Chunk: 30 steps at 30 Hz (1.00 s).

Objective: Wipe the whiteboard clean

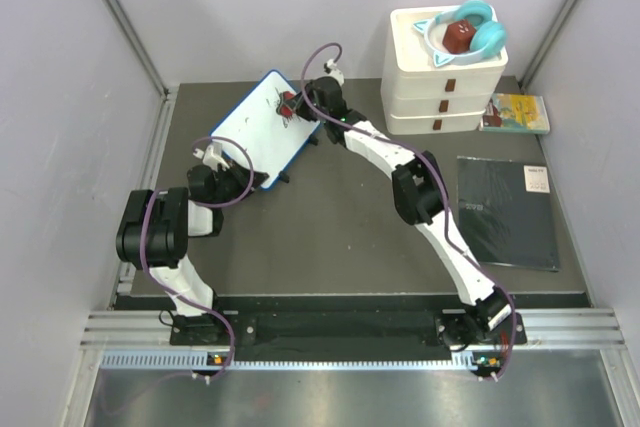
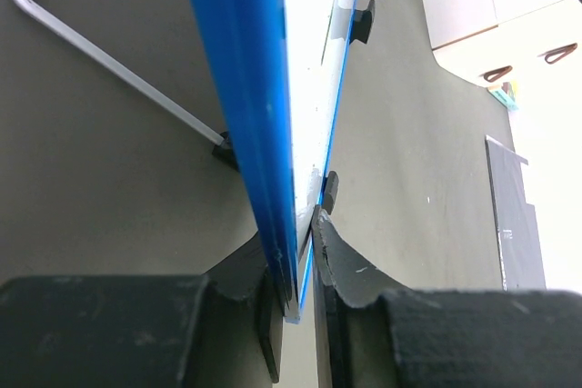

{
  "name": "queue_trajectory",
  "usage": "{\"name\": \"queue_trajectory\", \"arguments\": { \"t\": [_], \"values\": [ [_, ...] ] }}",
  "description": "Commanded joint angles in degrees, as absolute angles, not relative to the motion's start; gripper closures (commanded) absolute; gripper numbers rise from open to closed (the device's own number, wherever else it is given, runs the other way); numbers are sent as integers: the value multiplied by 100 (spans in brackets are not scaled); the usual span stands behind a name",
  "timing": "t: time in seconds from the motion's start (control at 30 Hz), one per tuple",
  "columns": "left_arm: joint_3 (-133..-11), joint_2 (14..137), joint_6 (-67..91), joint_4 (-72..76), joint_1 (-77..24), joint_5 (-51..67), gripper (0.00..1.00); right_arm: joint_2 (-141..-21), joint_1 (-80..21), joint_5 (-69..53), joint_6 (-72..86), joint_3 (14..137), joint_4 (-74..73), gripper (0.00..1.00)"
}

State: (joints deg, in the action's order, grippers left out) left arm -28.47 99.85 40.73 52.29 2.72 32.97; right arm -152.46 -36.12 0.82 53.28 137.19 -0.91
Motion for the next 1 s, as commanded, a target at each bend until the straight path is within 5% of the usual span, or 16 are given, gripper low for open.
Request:
{"name": "queue_trajectory", "arguments": {
  "t": [0.0,0.63,0.97],
  "values": [
    [-2637,9940,3832,4553,158,3595,97,-15223,-3911,18,5160,13649,-97,100],
    [-2593,9896,3814,4544,158,3639,97,-14739,-4772,-686,2611,13755,422,100],
    [-2584,9879,3797,4535,132,3630,97,-15091,-4746,867,2926,14018,879,100]
  ]
}}
